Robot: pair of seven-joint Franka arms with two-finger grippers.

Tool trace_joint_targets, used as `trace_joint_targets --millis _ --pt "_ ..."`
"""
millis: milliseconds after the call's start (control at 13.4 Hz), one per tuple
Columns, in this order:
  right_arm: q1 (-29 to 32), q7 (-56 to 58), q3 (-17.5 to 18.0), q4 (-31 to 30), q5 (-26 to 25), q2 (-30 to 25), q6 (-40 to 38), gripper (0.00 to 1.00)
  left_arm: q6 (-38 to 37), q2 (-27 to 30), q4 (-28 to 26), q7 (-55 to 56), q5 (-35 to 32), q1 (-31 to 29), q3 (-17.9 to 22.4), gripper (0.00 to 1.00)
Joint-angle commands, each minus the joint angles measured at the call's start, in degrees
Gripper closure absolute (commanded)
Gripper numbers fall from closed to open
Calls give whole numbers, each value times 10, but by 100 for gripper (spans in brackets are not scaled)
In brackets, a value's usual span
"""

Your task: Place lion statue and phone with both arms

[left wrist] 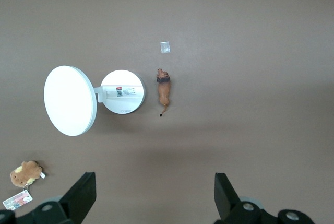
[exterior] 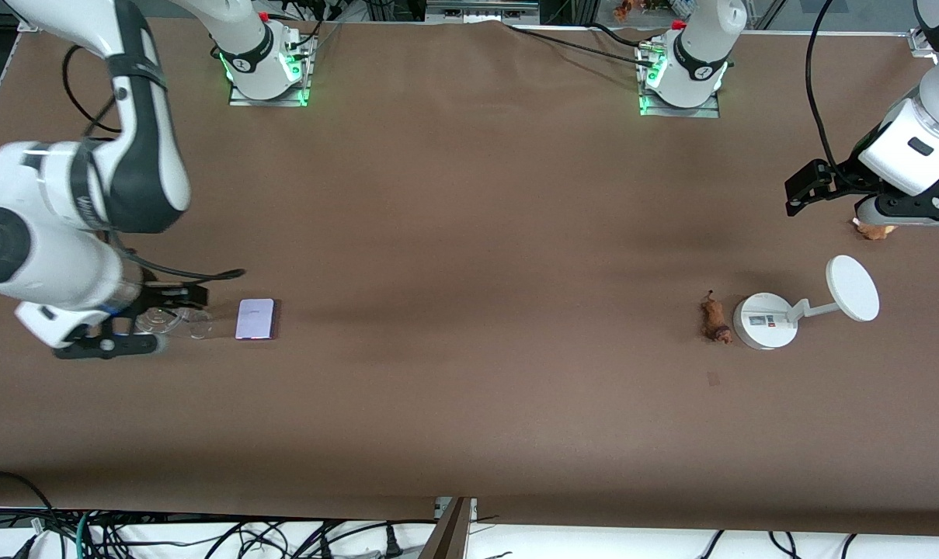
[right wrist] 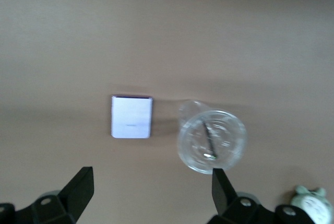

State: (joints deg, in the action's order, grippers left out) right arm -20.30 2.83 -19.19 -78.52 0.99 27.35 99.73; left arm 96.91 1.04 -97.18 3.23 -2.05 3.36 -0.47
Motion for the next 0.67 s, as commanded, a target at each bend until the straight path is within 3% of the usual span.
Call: trace_joint_targets --millis 0,224,299,449,598 --pt "3 25 -12 5 2 -39 -43 0 -4 -2 8 0 9 2 1 0" --pt "23 16 -4 -16 0 -98 -74 0 -4 -2 8 0 9 2 2 0" --pt "44 11 19 -40 -1 -130 -74 0 -4 -2 8 0 9 2 2 0" --pt "123 10 97 -75 -4 -172 -76 0 -4 -2 8 0 9 2 1 0" --pt "150 12 132 -133 -3 -223 -86 0 -4 -2 8 0 9 2 2 0"
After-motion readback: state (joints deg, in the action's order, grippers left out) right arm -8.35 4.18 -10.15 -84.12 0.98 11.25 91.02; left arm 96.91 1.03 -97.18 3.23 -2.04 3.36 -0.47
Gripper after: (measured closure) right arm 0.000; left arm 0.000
